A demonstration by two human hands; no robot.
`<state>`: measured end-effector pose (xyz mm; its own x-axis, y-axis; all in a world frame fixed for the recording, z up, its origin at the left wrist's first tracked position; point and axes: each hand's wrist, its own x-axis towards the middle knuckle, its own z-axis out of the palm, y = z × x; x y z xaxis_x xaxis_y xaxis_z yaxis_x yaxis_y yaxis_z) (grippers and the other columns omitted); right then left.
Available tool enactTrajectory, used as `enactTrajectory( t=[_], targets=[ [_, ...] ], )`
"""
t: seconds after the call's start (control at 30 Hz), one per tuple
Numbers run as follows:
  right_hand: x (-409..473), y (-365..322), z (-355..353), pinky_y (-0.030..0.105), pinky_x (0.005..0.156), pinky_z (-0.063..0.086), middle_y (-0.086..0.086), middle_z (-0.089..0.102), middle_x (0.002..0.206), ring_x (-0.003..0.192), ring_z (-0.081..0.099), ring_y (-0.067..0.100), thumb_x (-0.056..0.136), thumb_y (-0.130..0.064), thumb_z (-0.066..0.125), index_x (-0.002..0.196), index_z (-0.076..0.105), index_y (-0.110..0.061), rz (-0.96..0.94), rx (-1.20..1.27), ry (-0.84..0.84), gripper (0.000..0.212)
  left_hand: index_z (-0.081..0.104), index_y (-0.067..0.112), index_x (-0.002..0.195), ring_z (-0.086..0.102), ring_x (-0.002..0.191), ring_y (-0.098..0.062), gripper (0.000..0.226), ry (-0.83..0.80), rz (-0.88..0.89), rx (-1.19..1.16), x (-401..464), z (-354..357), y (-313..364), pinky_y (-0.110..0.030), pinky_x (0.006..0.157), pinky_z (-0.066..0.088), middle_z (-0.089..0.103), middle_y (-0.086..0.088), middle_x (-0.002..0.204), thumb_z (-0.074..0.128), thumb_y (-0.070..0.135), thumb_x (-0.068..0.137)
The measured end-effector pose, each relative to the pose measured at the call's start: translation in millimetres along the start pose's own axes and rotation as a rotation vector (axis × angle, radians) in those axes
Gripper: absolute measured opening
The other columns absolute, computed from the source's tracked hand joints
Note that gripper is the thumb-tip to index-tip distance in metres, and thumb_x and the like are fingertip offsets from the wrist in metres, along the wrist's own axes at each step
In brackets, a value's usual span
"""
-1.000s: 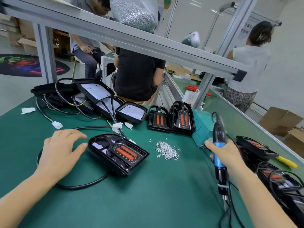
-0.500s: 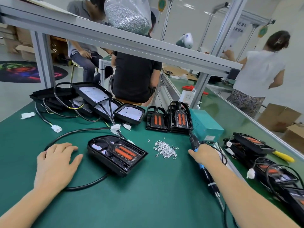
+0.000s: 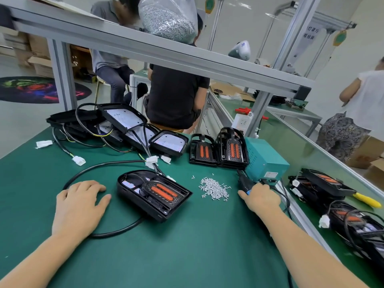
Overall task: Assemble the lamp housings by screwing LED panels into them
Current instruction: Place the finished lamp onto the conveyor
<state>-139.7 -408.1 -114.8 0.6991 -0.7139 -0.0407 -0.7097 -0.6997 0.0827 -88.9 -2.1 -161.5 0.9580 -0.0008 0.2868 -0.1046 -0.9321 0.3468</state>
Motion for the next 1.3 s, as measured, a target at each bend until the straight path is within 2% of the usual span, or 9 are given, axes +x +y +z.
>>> enactTrajectory(
  t=[0.17, 0.3, 0.43, 0.57, 0.67, 0.87, 0.93, 1.03, 1.3],
  targets=[
    [-32, -30, -16, 0.039, 0.096, 0.039, 0.008, 0.052, 0.131, 0.121, 0.05, 0.027, 0.094, -0.062, 0.042, 0.133, 0.047, -0.014, -0.281, 0.031, 0.342, 0.062, 0.066, 0.02, 0.11, 0.045, 0.123, -0.023, 0.026, -0.004, 0.0, -0.003, 0, 1, 0, -0.039, 0.103, 0.022, 0.06, 0.001, 0.124, 0.059, 0.034, 0.09],
    [-73, -75, -17, 0.033, 0.098, 0.04, -0.002, 0.054, 0.129, 0.116, 0.052, 0.016, 0.088, -0.059, 0.056, 0.137, 0.049, -0.023, -0.501, 0.735, 0.024, 0.062, 0.066, 0.02, 0.109, 0.046, 0.122, -0.023, 0.024, -0.005, 0.0, 0.003, -1, 1, 0, -0.039, 0.103, 0.023, 0.061, 0.001, 0.122, 0.06, 0.033, 0.089],
    [-102, -105, 3, 0.026, 0.098, 0.033, -0.009, 0.049, 0.132, 0.12, 0.048, 0.009, 0.082, -0.063, 0.063, 0.143, 0.042, -0.03, -0.509, 1.043, -0.286, 0.072, 0.069, 0.012, 0.102, 0.048, 0.119, -0.029, 0.02, 0.137, 0.004, -0.105, -3, -1, 2, -0.044, 0.102, 0.025, 0.063, -0.005, 0.117, 0.069, 0.017, 0.083],
    [-115, -118, 22, 0.019, 0.095, 0.032, -0.011, 0.055, 0.126, 0.114, 0.052, 0.007, 0.085, -0.046, 0.07, 0.135, 0.051, -0.026, -0.43, 1.223, -0.221, 0.057, 0.061, 0.005, 0.118, 0.038, 0.127, -0.034, 0.04, 0.277, -0.141, -0.149, -3, -8, -6, -0.047, 0.103, 0.021, 0.055, -0.012, 0.13, 0.07, 0.011, 0.08],
    [-125, -121, 33, 0.017, 0.091, 0.037, -0.009, 0.061, 0.121, 0.109, 0.057, 0.006, 0.089, -0.034, 0.069, 0.124, 0.059, -0.021, -0.398, 1.341, -0.131, 0.039, 0.047, 0.004, 0.133, 0.032, 0.131, -0.034, 0.053, 0.213, -0.319, -0.16, 0, -14, -15, -0.047, 0.104, 0.02, 0.048, -0.016, 0.136, 0.065, 0.016, 0.084],
    [-130, -122, 38, 0.011, 0.09, 0.037, -0.014, 0.059, 0.12, 0.108, 0.053, -0.005, 0.09, -0.031, 0.067, 0.122, 0.06, -0.023, -0.414, 1.364, -0.074, 0.033, 0.038, 0.005, 0.139, 0.044, 0.119, -0.036, 0.053, -0.022, -0.361, -0.117, 17, -22, -15, -0.044, 0.092, 0.037, 0.05, -0.016, 0.132, 0.05, 0.005, 0.087],
    [-131, -122, 38, 0.005, 0.086, 0.035, -0.018, 0.057, 0.117, 0.105, 0.05, -0.014, 0.089, -0.032, 0.067, 0.12, 0.059, -0.026, -0.424, 1.36, -0.069, 0.033, 0.049, 0.006, 0.128, 0.051, 0.108, -0.036, 0.043, -0.092, -0.362, -0.099, 25, -27, -16, -0.04, 0.08, 0.042, 0.051, -0.016, 0.126, 0.047, 0.001, 0.086],
    [-132, -122, 38, 0.016, 0.094, 0.037, -0.02, 0.055, 0.115, 0.106, 0.05, -0.01, 0.089, -0.032, 0.069, 0.119, 0.057, -0.029, -0.428, 1.336, -0.036, 0.033, 0.06, 0.006, 0.104, 0.054, 0.09, -0.033, 0.023, -0.183, -0.312, 0.01, 31, -33, -16, -0.033, 0.068, 0.042, 0.052, -0.013, 0.113, 0.046, 0.003, 0.085],
    [-137, -120, 38, 0.009, 0.094, 0.035, -0.012, 0.056, 0.118, 0.11, 0.053, 0.0, 0.079, -0.023, 0.08, 0.128, 0.057, -0.019, -0.497, 1.343, 0.03, 0.055, 0.058, 0.006, 0.097, 0.053, 0.083, -0.033, 0.019, -0.062, -0.274, -0.15, 27, -18, -25, -0.034, 0.068, 0.042, 0.057, -0.013, 0.103, 0.042, 0.001, 0.087]
  ],
)
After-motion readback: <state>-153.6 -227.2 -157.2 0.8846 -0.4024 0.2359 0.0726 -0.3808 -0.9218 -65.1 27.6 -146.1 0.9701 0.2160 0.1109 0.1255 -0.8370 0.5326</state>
